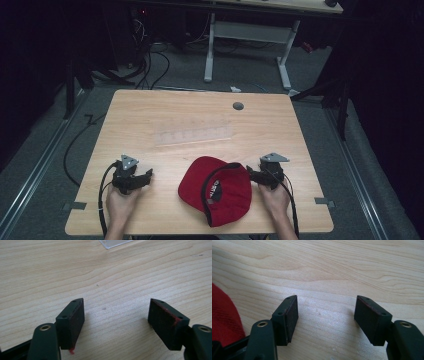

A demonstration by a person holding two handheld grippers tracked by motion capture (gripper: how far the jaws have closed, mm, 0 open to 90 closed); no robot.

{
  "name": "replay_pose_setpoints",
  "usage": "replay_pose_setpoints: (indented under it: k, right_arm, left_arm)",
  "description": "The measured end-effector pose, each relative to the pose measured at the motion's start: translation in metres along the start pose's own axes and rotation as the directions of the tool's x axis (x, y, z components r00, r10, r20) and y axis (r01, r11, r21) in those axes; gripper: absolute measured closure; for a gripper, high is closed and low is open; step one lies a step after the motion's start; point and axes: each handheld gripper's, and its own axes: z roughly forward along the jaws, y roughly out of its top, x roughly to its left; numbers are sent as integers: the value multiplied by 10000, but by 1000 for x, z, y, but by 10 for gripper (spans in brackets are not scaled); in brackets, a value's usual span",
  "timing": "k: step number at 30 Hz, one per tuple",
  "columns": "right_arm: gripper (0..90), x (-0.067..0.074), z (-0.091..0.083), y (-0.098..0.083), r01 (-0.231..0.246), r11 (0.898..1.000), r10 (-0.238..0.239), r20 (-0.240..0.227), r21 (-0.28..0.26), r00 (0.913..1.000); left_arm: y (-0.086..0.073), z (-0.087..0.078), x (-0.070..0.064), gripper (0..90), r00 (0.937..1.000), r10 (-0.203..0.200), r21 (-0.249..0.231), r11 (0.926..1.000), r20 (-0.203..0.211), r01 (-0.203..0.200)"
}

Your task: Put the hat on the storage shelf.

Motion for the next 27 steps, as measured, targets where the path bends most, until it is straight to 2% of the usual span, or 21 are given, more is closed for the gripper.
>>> replay_pose_setpoints:
  k: [27]
  right_arm:
    - [352, 0, -1, 0, 187, 9998, -186, -129, 107, 9997]
  left_arm:
    - [0, 0, -1, 284, 10000, -29, 1, 10000, 24, 29]
